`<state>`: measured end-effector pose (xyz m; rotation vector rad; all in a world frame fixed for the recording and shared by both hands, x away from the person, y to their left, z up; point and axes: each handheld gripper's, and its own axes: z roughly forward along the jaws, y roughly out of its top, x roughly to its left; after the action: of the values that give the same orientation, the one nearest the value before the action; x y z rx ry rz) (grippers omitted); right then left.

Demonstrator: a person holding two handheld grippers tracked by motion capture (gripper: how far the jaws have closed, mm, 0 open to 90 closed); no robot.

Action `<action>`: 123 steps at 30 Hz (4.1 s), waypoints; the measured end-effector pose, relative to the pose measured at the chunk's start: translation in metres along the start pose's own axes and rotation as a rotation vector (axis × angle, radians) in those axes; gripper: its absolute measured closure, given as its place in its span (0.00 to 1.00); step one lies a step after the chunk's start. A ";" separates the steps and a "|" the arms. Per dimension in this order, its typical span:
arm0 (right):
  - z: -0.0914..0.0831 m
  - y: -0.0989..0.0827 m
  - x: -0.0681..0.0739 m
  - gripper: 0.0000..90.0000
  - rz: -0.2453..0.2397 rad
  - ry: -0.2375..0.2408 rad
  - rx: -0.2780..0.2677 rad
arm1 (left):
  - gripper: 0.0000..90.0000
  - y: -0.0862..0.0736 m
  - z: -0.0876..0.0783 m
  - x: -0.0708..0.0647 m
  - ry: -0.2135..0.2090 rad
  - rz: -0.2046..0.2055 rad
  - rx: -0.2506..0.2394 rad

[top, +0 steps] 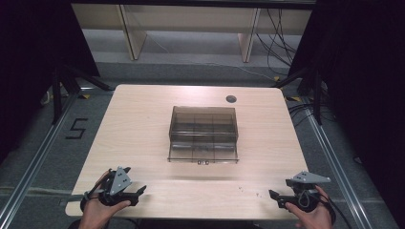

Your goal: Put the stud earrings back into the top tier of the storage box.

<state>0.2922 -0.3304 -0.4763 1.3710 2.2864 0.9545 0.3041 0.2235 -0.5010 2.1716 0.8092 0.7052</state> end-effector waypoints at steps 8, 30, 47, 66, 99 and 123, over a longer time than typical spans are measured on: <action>0.002 0.002 0.001 0.24 -0.035 0.010 0.025 | 0.19 0.000 -0.001 0.001 0.000 0.009 0.007; 0.006 0.044 0.031 0.60 -0.234 0.059 0.169 | 0.19 0.004 0.000 -0.001 -0.013 0.064 0.050; 0.040 0.073 0.049 0.83 -0.467 0.111 0.468 | 0.19 0.005 0.000 0.000 -0.019 0.086 0.041; 0.066 0.070 0.048 0.94 -0.453 0.132 0.629 | 0.20 0.005 0.000 -0.001 -0.032 0.092 0.031; 0.031 0.143 0.056 0.97 -0.532 0.145 0.576 | 0.20 0.007 0.001 -0.001 -0.019 0.104 0.027; 0.049 0.218 0.103 0.96 -0.636 0.182 0.508 | 0.20 0.006 0.003 -0.004 -0.016 0.069 -0.005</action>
<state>0.4132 -0.1526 -0.3563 0.6060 2.9528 0.3101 0.3055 0.2166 -0.4989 2.2066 0.7271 0.7228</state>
